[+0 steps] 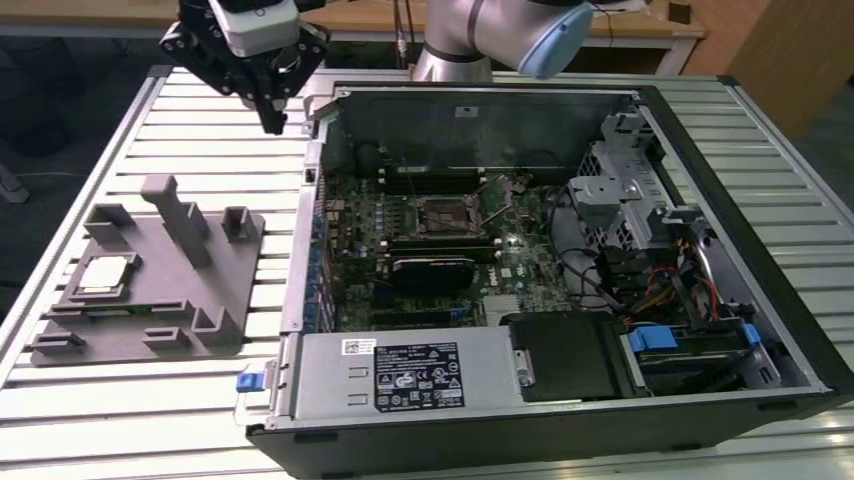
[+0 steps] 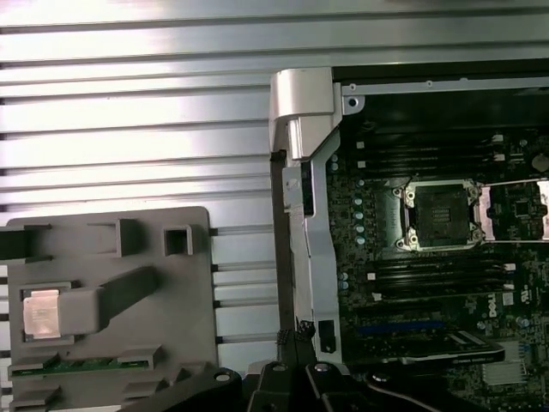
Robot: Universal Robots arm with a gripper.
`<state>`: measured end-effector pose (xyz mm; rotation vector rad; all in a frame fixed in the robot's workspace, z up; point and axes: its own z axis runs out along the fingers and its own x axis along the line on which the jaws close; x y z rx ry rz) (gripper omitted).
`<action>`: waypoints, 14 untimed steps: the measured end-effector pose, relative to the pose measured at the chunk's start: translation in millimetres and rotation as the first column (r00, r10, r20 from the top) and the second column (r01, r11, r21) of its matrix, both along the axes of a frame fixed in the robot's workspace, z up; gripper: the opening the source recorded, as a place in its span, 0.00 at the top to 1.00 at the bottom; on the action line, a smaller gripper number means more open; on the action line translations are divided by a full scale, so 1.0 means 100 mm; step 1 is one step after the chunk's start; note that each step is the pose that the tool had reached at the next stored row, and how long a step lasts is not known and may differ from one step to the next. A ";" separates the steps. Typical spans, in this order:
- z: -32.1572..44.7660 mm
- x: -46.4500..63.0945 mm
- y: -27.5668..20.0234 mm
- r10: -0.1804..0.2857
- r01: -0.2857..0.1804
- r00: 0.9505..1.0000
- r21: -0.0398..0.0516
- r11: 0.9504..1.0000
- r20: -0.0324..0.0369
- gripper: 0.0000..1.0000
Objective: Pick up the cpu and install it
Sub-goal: 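Reach for the cpu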
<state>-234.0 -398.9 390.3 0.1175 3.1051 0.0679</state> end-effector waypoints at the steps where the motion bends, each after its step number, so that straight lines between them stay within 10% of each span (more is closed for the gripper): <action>1: -0.003 -0.02 0.000 0.000 0.000 1.000 0.000 1.000 0.000 0.89; 14: -0.036 -0.25 0.000 0.000 0.000 1.000 0.000 1.000 0.000 0.89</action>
